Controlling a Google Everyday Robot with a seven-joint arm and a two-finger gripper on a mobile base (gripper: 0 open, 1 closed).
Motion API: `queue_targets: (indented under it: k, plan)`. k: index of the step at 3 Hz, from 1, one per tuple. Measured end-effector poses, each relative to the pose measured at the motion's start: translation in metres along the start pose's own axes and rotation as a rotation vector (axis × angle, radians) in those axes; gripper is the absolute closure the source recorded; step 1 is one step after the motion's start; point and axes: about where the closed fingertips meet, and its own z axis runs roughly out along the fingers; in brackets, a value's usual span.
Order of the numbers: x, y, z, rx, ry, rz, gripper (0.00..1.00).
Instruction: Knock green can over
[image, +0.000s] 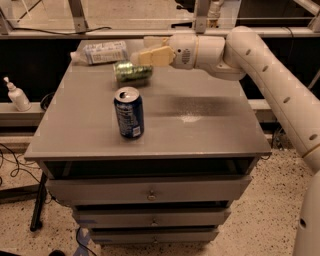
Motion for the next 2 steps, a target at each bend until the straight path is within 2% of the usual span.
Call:
queue_targets:
  k: [1,2]
  plan:
    - [-0.0072,0.0174,0.0147,-0.045,-0.005,-0.024,0.0]
    - [-0.0029,0.0146,0.0056,-0.03,0.045,-0.079,0.0]
